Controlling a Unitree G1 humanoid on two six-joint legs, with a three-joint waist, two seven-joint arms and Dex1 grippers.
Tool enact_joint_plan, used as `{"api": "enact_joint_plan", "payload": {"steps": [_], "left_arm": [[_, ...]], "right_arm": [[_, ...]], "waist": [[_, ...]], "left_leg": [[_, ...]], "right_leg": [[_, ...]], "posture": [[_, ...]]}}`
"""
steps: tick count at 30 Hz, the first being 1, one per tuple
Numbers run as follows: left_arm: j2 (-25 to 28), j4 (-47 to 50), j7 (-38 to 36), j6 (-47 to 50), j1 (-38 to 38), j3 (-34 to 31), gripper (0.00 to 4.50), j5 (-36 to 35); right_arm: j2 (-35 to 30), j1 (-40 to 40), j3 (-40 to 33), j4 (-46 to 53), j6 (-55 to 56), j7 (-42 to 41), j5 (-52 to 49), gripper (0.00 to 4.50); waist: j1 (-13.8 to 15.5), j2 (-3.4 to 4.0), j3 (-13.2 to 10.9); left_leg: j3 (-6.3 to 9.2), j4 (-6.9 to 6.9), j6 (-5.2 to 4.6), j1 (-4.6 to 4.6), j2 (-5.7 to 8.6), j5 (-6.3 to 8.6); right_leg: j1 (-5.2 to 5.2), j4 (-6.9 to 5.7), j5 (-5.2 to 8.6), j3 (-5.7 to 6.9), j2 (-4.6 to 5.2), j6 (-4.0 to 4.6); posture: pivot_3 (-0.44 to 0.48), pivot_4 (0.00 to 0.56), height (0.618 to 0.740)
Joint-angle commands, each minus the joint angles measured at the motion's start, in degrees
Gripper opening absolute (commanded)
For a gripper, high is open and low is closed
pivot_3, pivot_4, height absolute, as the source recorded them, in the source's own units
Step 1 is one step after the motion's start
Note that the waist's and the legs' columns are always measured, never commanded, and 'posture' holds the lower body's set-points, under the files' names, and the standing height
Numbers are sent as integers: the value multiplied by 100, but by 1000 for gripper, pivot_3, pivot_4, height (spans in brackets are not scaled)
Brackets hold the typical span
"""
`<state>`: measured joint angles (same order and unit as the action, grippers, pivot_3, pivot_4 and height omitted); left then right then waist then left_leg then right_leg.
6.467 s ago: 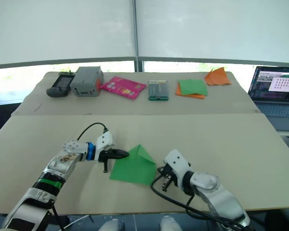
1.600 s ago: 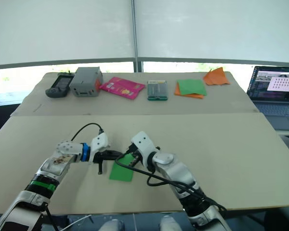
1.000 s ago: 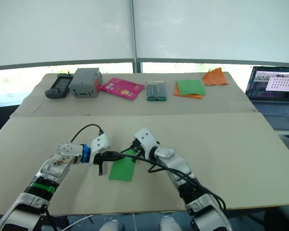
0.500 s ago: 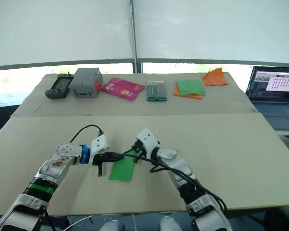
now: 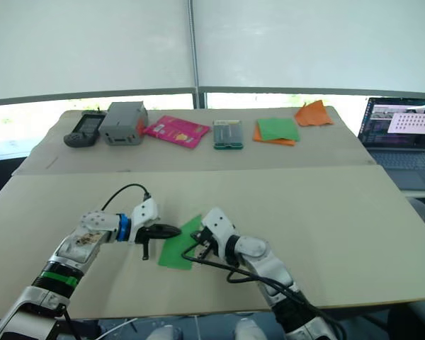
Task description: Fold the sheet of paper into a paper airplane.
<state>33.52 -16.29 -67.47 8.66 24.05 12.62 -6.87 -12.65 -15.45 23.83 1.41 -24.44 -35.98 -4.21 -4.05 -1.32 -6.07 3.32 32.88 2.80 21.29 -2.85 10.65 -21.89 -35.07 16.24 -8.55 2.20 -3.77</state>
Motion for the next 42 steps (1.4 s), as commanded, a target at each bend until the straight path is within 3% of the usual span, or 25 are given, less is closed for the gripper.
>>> {"api": "enact_joint_plan", "payload": {"steps": [1,19,27,31,38,42], "left_arm": [[62,-23,19,92,-110,106,76,145],[163,147,41,213,-256,76,76,116],[218,231,15,284,-307,78,76,104],[196,235,33,300,-291,73,76,100],[132,392,92,431,-315,-138,76,-142],[182,708,47,711,-393,-329,76,-413]], "right_arm": [[-127,232,498,-197,-455,-262,160,0],[-1012,720,1124,953,-870,-1062,148,0],[-1025,777,1209,1113,-990,-960,226,0],[-1109,794,798,1340,-868,-826,135,0],[-1222,876,-770,2998,-1072,-630,-812,0],[-1308,1152,-860,3668,-1230,-473,-982,0]], "waist": [[1,-1,1],[9,-7,7],[4,-11,9],[10,-12,8],[68,-27,-18],[52,-27,-21]], "left_leg": [[0,0,0,-1,0,0],[-1,-2,1,-2,0,1],[-2,-4,2,-3,-1,3],[-1,-5,1,-3,-1,4],[-3,1,2,24,0,3],[0,-7,1,22,-1,3]], "right_leg": [[0,0,0,0,0,0],[-2,4,5,-1,1,3],[-5,4,7,0,1,6],[-6,4,7,0,1,7],[-28,5,6,-2,2,4],[-29,3,6,0,1,4]], "posture": [[0,150,740],[0,150,740],[0,150,740],[0,150,740],[0,150,740],[0,150,740]]}}
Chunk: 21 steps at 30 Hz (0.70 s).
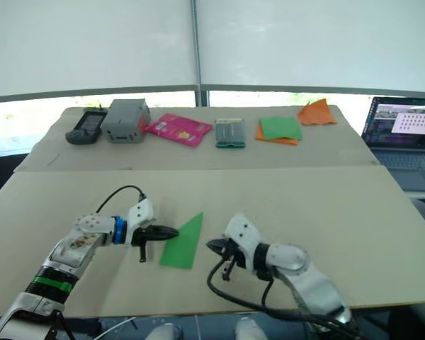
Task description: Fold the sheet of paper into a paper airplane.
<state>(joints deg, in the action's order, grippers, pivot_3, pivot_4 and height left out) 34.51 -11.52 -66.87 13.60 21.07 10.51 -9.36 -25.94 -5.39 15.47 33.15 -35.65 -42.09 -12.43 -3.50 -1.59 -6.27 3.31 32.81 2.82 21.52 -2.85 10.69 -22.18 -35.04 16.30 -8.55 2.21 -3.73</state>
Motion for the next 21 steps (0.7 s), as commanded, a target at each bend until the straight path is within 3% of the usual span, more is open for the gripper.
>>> {"api": "enact_joint_plan", "payload": {"steps": [1,9,14,17,21], "left_arm": [[93,316,-42,322,-118,-185,76,-265],[413,511,-354,871,168,-738,76,-954],[569,10,-874,204,582,-617,1605,-855],[531,-537,-1014,-962,819,-458,2578,-450],[418,-1469,-1338,-3740,1245,-78,2578,244]], "right_arm": [[43,218,-6,540,-108,227,-150,0],[217,468,113,356,-17,884,172,0],[284,463,80,276,14,1032,104,0],[283,473,50,229,31,1110,128,0],[243,521,11,190,19,1175,142,0]], "waist": [[-3,-2,-1],[12,-25,-37],[84,-21,-39],[93,-19,-39],[146,-20,-39]], "left_leg": [[0,-1,0,1,0,0],[0,5,1,12,0,0],[-3,5,2,14,1,0],[-4,4,1,15,1,0],[-4,4,0,20,1,-1]], "right_leg": [[0,2,0,0,0,0],[-8,6,0,-1,1,0],[-8,15,0,-1,4,1],[-7,14,0,-1,4,1],[-7,14,-1,0,3,2]], "posture": [[0,150,740],[0,150,740],[0,150,740],[0,150,740],[0,150,740]]}}
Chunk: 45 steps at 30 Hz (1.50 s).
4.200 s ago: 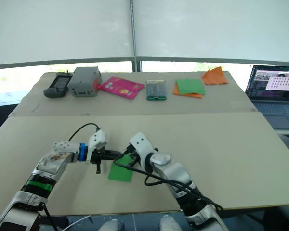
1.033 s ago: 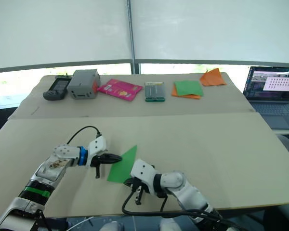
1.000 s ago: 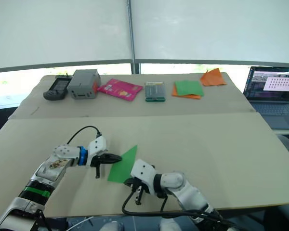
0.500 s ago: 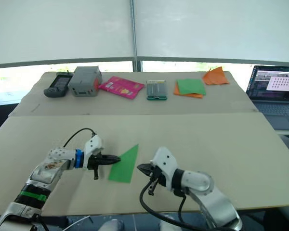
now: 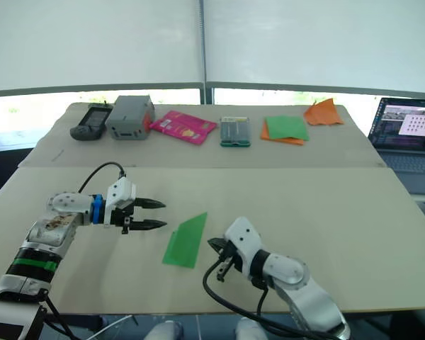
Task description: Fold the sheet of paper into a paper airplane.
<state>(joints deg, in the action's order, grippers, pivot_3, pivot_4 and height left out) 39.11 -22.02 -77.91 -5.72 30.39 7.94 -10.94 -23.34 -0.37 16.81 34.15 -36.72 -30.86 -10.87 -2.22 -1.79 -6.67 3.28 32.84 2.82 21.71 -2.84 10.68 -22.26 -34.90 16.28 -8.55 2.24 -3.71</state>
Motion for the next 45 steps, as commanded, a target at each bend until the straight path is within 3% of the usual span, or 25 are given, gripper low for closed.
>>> {"api": "enact_joint_plan", "payload": {"steps": [1,6,13,21,27,32,38,45], "left_arm": [[-106,-709,-306,-2541,470,260,2578,514],[-571,-1909,-904,-4510,1333,510,2578,385],[-965,-2984,-1458,-5757,1868,948,2578,267],[-1076,-3547,-1459,-6336,2153,1219,52,409],[-935,-3589,-1321,-6354,2144,1280,18,528],[-588,-2927,-421,-5170,1739,1121,18,1024],[-309,-807,420,-2758,774,845,18,1047],[-88,1532,1050,-199,-485,726,0,1187]], "right_arm": [[-11,22,-137,86,123,64,-28,0],[-2,34,-133,80,104,100,-58,0],[32,67,-109,124,40,215,-40,0],[102,166,-65,246,-32,396,-53,0],[106,110,-137,238,-35,422,-83,0],[161,-24,-567,198,16,671,-15,0],[-196,-111,-975,485,191,577,49,0],[-820,-96,-206,552,826,245,660,2298]], "waist": [[31,-1,0],[112,-1,1],[53,8,6],[-8,7,6],[-20,7,6],[-29,10,7],[-5,23,3],[-46,37,10]], "left_leg": [[-1,1,0,3,0,0],[-3,18,-2,30,1,-1],[-4,21,-16,42,1,-10],[1,36,-27,52,2,-17],[2,36,-28,52,2,-17],[3,36,-28,50,2,-17],[3,35,-28,50,1,-17],[0,30,-28,35,0,-17]], "right_leg": [[0,3,0,0,0,1],[-1,4,-1,0,0,0],[14,-11,-10,-3,-5,-15],[17,-12,-16,-3,-6,-25],[17,-16,-27,-3,-6,-45],[17,-19,-29,-3,-7,-50],[18,-22,-38,-3,-6,-65],[22,-22,-14,-4,-6,-22]], "posture": [[0,150,740],[0,150,740],[0,150,740],[0,150,740],[0,150,740],[0,150,740],[0,150,740],[0,150,740]]}}
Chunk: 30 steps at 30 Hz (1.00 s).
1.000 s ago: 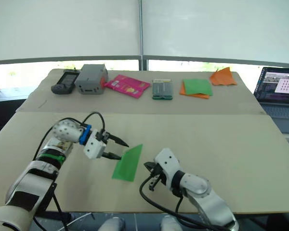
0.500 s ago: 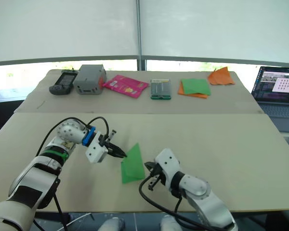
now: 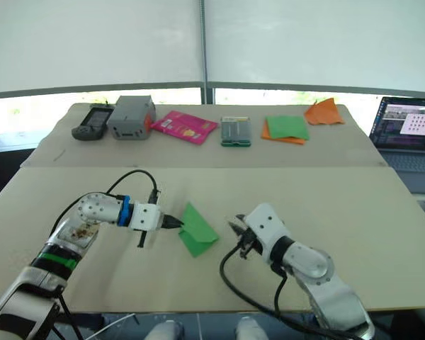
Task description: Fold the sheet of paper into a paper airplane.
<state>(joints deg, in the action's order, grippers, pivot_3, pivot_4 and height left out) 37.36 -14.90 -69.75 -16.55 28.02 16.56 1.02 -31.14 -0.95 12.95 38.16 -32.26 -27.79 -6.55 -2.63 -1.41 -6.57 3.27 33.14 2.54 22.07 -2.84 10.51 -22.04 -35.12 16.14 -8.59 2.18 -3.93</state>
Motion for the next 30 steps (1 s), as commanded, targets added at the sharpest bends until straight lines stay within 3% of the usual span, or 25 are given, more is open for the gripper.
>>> {"api": "enact_joint_plan", "payload": {"steps": [1,6,8,11,16,19,24,30], "left_arm": [[94,1092,297,1146,-361,-149,0,-31],[120,1780,518,1860,-513,-215,0,-85],[99,1891,555,1974,-484,-290,0,-205],[178,1948,450,1923,-456,-351,806,-322],[223,2303,105,2578,-417,-638,2463,-1158],[367,2344,-40,2723,-476,-745,2463,-1358],[715,1980,-403,3585,-533,-1380,2463,-2294],[721,1249,-254,3214,-899,-1773,2463,-2235]], "right_arm": [[-49,-35,243,125,460,-74,293,2659],[14,-41,437,-22,671,-125,474,4416],[44,-39,470,-71,677,-206,421,4465],[29,-4,488,-96,673,-359,352,4500],[207,-86,598,-307,788,-251,561,4500],[330,-127,693,-354,782,-214,654,4500],[497,-200,705,-491,738,-113,754,4500],[783,-216,691,-637,548,50,789,4500]], "waist": [[-4,0,-1],[39,-7,-5],[35,-9,-6],[28,-9,-6],[20,-10,-6],[15,-9,-6],[3,-9,-6],[11,-11,-8]], "left_leg": [[0,-3,0,0,0,0],[0,6,1,-10,0,0],[-2,8,1,-7,0,1],[-2,8,1,-7,0,1],[-2,6,1,-4,0,0],[-2,7,1,-9,0,1],[-2,6,1,-9,0,1],[-2,4,1,-15,0,1]], "right_leg": [[-2,0,2,0,0,3],[-11,9,2,1,1,3],[-11,13,3,0,1,4],[-11,10,3,0,1,4],[-9,6,3,1,1,4],[-10,8,3,0,1,4],[-14,6,3,1,1,5],[-15,8,4,1,1,6]], "posture": [[0,150,740],[0,150,740],[0,150,740],[0,150,740],[0,150,740],[0,150,740],[0,150,740],[0,150,740]]}}
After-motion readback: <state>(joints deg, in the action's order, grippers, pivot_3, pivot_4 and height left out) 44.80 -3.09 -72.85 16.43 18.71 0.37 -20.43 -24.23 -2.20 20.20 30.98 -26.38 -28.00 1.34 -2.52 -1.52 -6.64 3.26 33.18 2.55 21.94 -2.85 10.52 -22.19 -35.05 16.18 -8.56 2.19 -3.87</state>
